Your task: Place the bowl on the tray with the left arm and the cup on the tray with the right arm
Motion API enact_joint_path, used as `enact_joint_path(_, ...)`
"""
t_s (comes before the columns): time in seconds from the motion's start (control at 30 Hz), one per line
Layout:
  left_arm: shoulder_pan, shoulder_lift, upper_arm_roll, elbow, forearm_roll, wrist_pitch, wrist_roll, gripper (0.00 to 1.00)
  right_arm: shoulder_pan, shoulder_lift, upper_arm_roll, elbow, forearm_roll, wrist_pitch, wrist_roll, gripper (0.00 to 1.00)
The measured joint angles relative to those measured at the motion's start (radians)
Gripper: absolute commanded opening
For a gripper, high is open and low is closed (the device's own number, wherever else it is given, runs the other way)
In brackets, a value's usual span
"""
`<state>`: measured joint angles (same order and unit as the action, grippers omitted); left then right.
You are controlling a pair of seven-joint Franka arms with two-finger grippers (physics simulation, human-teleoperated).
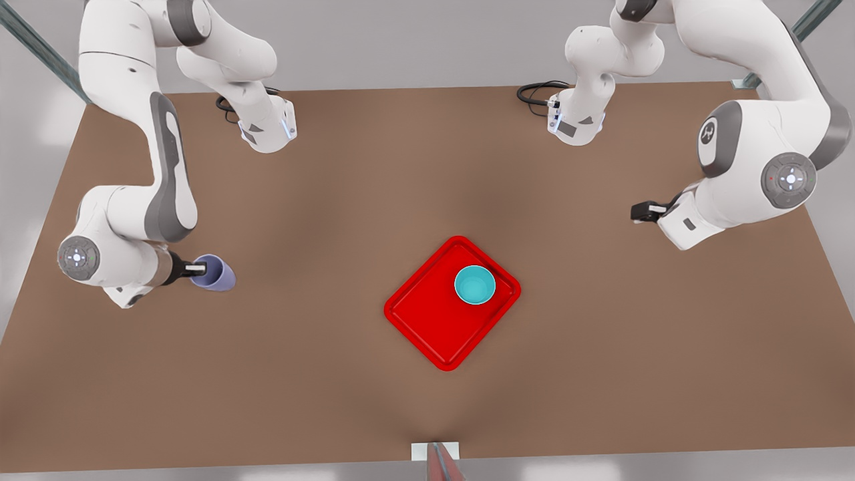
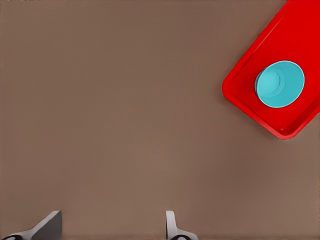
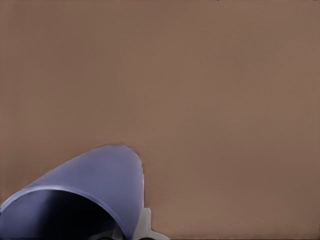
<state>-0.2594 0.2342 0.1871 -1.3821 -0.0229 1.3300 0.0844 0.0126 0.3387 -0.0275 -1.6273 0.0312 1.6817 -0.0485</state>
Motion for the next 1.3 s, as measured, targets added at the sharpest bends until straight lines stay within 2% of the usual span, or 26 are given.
enact_joint_path(0.23, 0.000, -0.004, 0.001, 0.000, 0.000, -0.001, 0.000, 1.00, 0.082, 0.043, 0.152, 0.112, 0.006, -0.036, 0.252, 0.21)
enact_joint_path(0.37, 0.000, -0.006, 0.002, 0.000, 0.000, -0.002, 0.000, 1.00, 0.181, 0.202, 0.147, 0.352, 0.017, -0.125, 0.360, 0.21)
enact_joint_path(0.47, 0.000, -0.007, 0.002, 0.003, 0.000, -0.008, -0.002, 1.00, 0.265, 0.377, 0.142, 0.601, 0.038, -0.166, 0.374, 0.21)
enact_joint_path(0.6, 0.000, -0.004, 0.002, 0.002, 0.000, -0.007, -0.002, 1.00, 0.387, 0.571, 0.144, 0.873, 0.038, -0.160, 0.453, 0.21)
enact_joint_path(0.8, 0.000, -0.004, 0.001, 0.007, 0.000, -0.008, -0.003, 1.00, 0.468, 0.697, 0.153, 0.943, 0.055, 0.071, 0.450, 0.21)
enact_joint_path(0.83, 0.000, -0.006, 0.000, 0.010, 0.001, -0.008, -0.003, 1.00, 0.466, 0.720, 0.187, 0.951, 0.055, 0.092, 0.448, 0.21)
enact_joint_path(0.97, 0.001, -0.007, -0.005, 0.011, 0.000, -0.014, -0.006, 1.00, 0.469, 0.801, 0.235, 0.988, 0.054, 0.141, 0.441, 0.21)
enact_joint_path(1.23, 0.001, -0.005, -0.001, 0.011, -0.001, -0.011, -0.003, 1.00, 0.495, 0.847, 0.233, 0.983, 0.053, 0.159, 0.370, 0.21)
enact_joint_path(1.27, 0.000, -0.001, 0.000, 0.011, -0.001, -0.008, -0.002, 1.00, 0.494, 0.847, 0.231, 0.983, 0.052, 0.159, 0.369, 0.46)
enact_joint_path(1.3, 0.000, -0.001, 0.000, 0.011, -0.001, -0.006, -0.002, 1.00, 0.495, 0.848, 0.231, 0.983, 0.049, 0.161, 0.373, 0.94)
